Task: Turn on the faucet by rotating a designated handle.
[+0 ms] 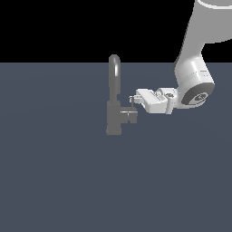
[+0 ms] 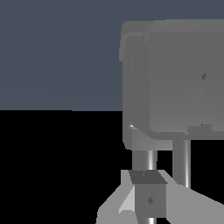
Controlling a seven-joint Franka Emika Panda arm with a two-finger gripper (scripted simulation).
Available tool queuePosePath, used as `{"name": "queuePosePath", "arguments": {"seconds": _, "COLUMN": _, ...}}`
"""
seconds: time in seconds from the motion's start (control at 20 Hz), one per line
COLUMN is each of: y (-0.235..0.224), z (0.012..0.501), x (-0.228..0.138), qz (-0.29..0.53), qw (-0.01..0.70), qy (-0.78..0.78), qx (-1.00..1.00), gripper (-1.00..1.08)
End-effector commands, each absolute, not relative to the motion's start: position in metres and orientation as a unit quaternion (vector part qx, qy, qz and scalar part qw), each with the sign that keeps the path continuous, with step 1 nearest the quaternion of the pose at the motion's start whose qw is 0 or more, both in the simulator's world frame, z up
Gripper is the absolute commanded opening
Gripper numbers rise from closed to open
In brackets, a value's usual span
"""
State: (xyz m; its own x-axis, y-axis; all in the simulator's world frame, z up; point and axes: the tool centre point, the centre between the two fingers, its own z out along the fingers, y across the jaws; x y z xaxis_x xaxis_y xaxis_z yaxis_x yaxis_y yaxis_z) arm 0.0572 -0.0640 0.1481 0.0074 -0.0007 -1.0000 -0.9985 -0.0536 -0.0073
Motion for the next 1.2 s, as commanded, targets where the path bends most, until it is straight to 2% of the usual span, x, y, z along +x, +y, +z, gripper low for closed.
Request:
{"name": "queuePosePath", "arguments": {"seconds": 0.0, "y": -0.065, "z": 0.150, "x": 0.050, "qz": 0.512, "qw": 0.488, "qy": 0.484, "qx": -0.515, "gripper": -1.00}}
{"name": "queuePosePath", "arguments": {"seconds": 0.45, "y": -0.065, "z": 0.155, "x": 0.028, "qz": 0.512, "qw": 0.488, "qy": 0.484, "qx": -0.515, "gripper": -1.00}}
{"name": "queuePosePath", "arguments": {"seconds": 0.55, "y": -0.065, "z": 0.157, "x": 0.035, "qz": 0.507, "qw": 0.491, "qy": 0.484, "qx": -0.518, "gripper": -1.00}}
{"name": "queuePosePath", "arguments": {"seconds": 1.15, "y": -0.067, "z": 0.134, "x": -0.007, "qz": 0.510, "qw": 0.489, "qy": 0.484, "qx": -0.516, "gripper": -1.00}}
